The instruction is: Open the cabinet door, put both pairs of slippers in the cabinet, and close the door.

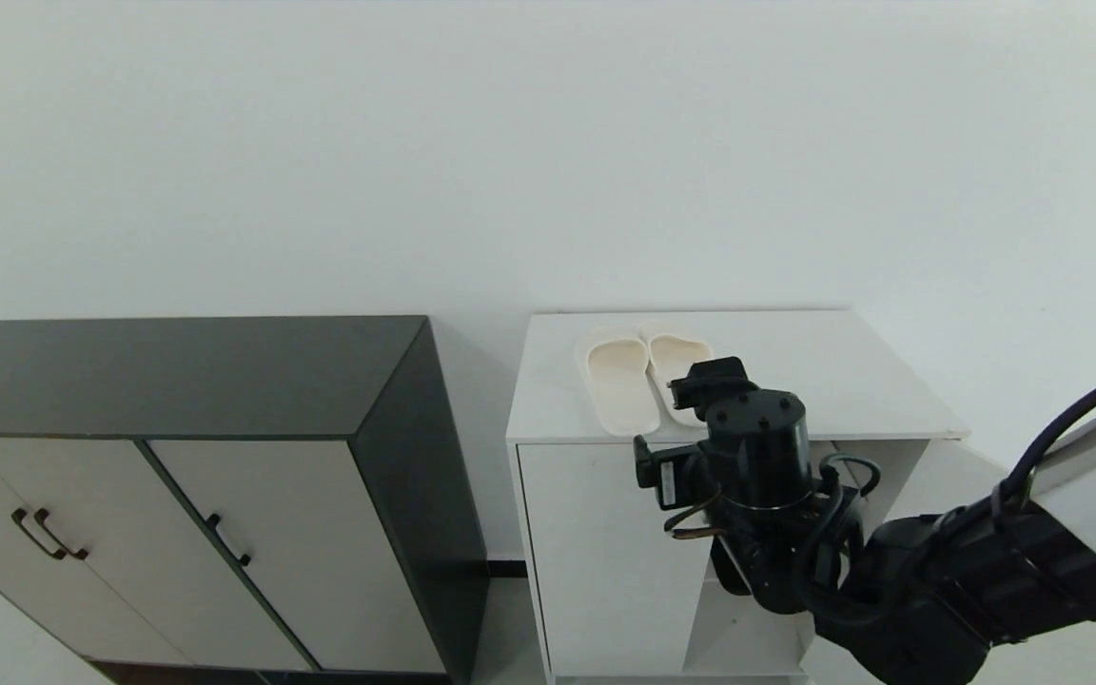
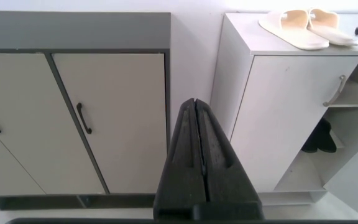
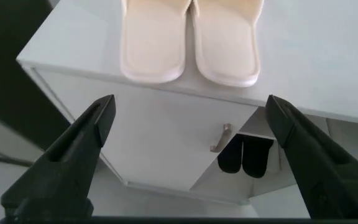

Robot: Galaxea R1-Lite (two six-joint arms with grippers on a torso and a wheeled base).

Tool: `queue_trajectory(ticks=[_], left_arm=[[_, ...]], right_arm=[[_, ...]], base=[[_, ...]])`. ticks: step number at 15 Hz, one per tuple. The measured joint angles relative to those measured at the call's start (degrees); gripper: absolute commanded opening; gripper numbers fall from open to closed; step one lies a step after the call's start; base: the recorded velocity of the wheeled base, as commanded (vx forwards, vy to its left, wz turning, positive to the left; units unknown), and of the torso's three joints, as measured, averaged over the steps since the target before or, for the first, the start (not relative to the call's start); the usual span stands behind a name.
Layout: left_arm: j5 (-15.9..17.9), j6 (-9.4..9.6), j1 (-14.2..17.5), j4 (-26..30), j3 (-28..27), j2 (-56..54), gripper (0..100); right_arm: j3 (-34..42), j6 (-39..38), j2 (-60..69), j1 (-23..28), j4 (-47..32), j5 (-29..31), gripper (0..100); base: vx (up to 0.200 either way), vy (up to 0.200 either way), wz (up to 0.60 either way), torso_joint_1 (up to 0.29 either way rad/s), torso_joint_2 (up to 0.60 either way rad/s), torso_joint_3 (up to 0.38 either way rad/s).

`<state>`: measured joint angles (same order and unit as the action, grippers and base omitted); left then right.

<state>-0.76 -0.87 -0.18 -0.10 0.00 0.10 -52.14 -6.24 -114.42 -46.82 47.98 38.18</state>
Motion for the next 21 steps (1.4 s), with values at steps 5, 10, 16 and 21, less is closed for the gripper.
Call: queue_trajectory(ticks=[5, 10, 16, 21], left_arm=[[0.2, 0.43, 0.0, 0.0, 0.0, 0.0, 0], [0.2, 0.62, 0.0, 0.0, 0.0, 0.0, 0], [0.2, 0.65, 0.0, 0.0, 0.0, 0.0, 0], [0.2, 0.65, 0.0, 0.0, 0.0, 0.0, 0]], right_arm=[[-1.6, -0.4, -1.4, 0.6, 0.7, 0.5, 100], [-2.3, -0.4, -3.4, 1.2, 2.2, 0.1, 100], [-4.9, -2.6, -6.1, 1.8, 2.1, -3.0, 100], [-10.7, -2.4, -11.2, 4.6, 1.9, -4.1, 100]], base=[[0.12, 0.0, 0.0, 0.0, 0.0, 0.003], [0.2, 0.0, 0.0, 0.006, 0.0, 0.0], [0.033, 0.0, 0.0, 0.0, 0.0, 0.001], [0.0, 0.0, 0.0, 0.0, 0.0, 0.0]])
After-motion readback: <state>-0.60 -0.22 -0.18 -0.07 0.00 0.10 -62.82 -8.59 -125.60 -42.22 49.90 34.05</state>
